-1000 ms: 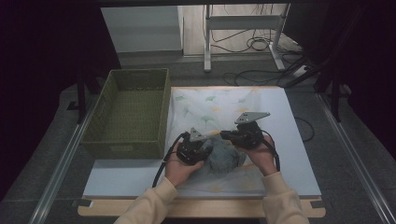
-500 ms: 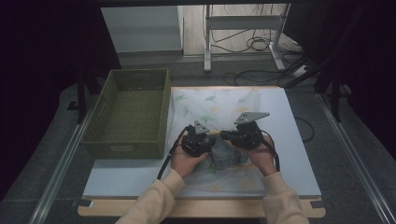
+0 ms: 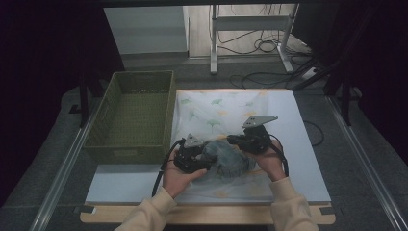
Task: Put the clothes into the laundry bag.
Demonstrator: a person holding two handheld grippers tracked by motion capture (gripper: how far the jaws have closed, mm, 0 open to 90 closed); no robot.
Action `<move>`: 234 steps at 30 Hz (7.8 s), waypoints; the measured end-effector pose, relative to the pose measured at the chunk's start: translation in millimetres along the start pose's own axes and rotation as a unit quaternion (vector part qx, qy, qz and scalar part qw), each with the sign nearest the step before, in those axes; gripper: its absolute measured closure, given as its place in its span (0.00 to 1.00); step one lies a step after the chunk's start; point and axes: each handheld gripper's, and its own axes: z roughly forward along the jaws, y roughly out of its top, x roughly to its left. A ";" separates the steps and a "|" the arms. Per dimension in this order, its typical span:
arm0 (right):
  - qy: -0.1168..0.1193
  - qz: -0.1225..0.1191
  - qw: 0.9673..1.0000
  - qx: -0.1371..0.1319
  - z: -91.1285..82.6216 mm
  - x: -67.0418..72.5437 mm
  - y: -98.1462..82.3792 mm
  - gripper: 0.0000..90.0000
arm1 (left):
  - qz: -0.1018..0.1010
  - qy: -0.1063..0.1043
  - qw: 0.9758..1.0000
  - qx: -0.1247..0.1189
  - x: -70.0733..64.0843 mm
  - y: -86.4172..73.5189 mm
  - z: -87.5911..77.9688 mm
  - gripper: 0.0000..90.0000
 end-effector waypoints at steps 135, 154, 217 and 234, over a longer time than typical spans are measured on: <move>-0.031 0.018 0.999 -0.001 -8.5 -13.7 -7.0 0.98 | 0.022 0.076 0.996 -0.031 -3.0 -6.8 48.6 0.58; -0.027 0.016 0.999 0.002 -8.4 -13.2 -7.2 0.98 | 0.013 0.108 0.994 0.017 12.9 -14.7 73.2 0.84; 0.003 -0.006 0.998 0.058 7.7 1.9 -30.0 0.98 | -0.015 0.092 0.996 -0.003 42.5 -89.3 -54.9 0.51; 0.020 0.008 0.995 0.095 29.7 -0.6 -45.2 0.98 | -0.027 0.082 0.996 -0.001 50.4 -95.1 -59.3 0.48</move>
